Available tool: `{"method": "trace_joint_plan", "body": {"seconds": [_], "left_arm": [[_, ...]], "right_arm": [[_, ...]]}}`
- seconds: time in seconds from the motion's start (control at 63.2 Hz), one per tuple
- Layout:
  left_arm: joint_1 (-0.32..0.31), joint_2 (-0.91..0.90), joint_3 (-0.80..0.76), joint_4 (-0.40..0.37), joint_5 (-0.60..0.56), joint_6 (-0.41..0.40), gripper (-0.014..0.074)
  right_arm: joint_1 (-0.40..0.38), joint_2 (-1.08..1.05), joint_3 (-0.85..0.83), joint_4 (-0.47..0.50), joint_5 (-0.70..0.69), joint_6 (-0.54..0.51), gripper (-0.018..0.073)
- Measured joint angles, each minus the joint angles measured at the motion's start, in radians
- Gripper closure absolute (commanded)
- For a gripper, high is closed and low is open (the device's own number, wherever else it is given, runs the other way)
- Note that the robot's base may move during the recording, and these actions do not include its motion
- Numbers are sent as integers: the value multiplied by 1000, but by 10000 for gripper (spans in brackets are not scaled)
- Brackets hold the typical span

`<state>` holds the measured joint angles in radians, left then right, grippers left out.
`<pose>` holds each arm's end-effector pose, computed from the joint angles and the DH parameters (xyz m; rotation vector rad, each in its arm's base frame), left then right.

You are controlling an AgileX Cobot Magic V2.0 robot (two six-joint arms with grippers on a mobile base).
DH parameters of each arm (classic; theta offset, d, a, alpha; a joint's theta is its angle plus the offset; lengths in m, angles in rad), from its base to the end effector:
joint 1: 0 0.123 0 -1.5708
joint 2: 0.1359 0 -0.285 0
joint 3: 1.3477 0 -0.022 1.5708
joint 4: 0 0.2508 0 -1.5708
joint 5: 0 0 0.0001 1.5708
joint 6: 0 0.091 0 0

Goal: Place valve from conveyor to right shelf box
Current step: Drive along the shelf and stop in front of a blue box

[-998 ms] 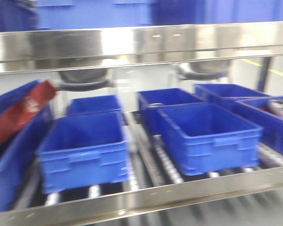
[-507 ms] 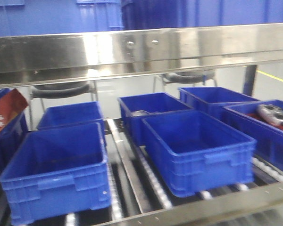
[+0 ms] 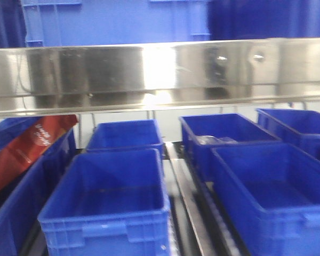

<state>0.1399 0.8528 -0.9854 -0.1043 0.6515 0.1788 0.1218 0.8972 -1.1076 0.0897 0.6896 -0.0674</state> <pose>0.1650 0.0174 0.3993 -0.0036 2.0000 0.0882 0.1695 0.0260 0.4277 -0.1550 1.9565 0.1371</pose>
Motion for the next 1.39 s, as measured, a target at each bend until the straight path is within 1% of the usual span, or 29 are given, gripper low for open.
{"method": "trace_joint_plan", "body": {"seconds": [1.393], "left_arm": [[0, 0, 0, -3, -4, 0, 708]], "right_arm": [[0, 0, 0, 0, 0, 0, 711]]}}
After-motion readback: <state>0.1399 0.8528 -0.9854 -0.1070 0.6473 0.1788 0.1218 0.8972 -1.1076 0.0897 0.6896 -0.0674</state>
